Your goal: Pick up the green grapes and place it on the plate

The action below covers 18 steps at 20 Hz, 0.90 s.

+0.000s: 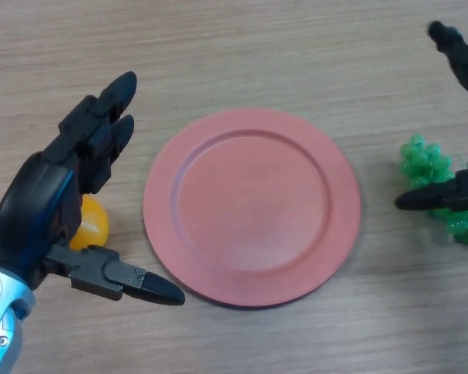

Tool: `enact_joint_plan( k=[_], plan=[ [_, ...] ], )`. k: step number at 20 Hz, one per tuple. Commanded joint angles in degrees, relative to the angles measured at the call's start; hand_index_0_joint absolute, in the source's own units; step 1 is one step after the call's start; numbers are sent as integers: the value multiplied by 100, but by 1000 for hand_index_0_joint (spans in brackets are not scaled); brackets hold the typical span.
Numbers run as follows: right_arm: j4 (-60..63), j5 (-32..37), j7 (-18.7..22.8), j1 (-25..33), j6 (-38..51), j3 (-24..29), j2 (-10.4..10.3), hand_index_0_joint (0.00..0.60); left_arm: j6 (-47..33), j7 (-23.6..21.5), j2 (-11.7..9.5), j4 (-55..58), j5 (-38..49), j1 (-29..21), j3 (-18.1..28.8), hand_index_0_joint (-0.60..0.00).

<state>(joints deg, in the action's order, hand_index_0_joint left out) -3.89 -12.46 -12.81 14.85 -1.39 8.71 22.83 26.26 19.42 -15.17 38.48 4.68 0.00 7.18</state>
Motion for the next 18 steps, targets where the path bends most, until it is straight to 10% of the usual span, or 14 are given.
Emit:
enact_joint_plan(
  k=[1,12,15,18],
  plan=[
    [-40,103,450,309,797,530,381,0,-588,10,-116,300,-106,-157,206,0],
    [2497,-556,863,568,2116,169,557,0,-785,49,-112,178,-336,-199,176,0],
    [2680,-711,1052,592,2266,156,561,300,-755,43,-128,179,-308,-229,196,0],
    [3622,-2215,2210,805,2783,-7,862,600,-833,66,-145,125,-275,-178,234,0]
  ],
)
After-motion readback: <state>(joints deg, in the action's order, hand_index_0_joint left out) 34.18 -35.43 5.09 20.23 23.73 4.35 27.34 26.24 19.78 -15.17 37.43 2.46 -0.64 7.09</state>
